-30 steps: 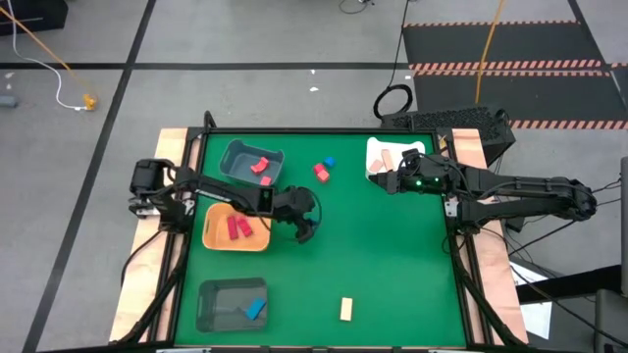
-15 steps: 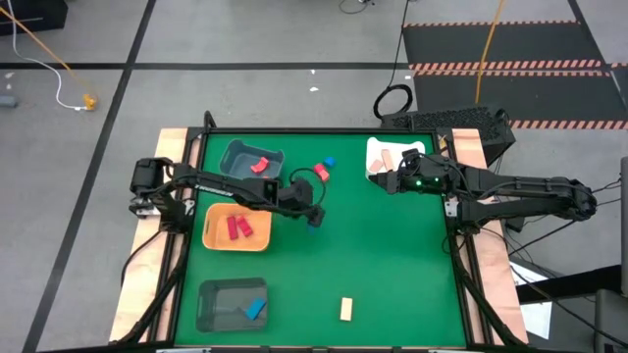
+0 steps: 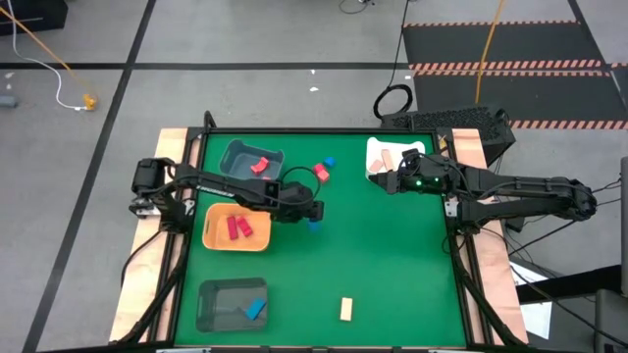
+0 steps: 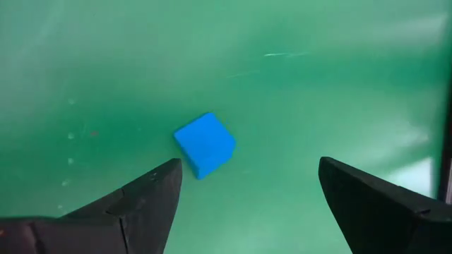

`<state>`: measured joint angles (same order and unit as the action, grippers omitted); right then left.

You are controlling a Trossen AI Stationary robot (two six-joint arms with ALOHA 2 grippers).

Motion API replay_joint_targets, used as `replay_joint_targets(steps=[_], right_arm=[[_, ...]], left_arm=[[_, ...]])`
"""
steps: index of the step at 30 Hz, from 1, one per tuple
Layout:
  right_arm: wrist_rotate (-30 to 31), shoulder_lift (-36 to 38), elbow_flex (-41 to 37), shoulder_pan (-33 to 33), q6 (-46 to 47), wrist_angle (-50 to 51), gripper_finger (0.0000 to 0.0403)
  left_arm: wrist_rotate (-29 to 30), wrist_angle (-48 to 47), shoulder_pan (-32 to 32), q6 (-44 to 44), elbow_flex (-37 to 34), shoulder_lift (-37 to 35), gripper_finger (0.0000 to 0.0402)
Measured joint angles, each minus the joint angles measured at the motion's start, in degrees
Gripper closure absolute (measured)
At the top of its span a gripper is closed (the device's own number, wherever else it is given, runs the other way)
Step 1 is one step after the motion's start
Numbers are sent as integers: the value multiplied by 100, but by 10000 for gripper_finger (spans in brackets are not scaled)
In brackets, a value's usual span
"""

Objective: Sort & place blocks by color
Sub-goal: Put the bottom blue block into the black bin

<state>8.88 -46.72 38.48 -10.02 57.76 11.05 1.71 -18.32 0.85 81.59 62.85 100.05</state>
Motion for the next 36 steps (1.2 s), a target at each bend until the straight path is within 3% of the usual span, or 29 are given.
replay_joint_targets(steps=[20, 31, 36], right_arm=[[0, 1, 0, -2, -35, 7, 124], [0, 0, 0, -4, -35, 14, 124], [0, -2, 0, -4, -35, 15, 124]], left_arm=[[-326, 581, -91, 1480, 55, 672, 69], [-239, 945, -48, 1600, 61, 956, 69], [-193, 882, -31, 1252, 63, 962, 69]])
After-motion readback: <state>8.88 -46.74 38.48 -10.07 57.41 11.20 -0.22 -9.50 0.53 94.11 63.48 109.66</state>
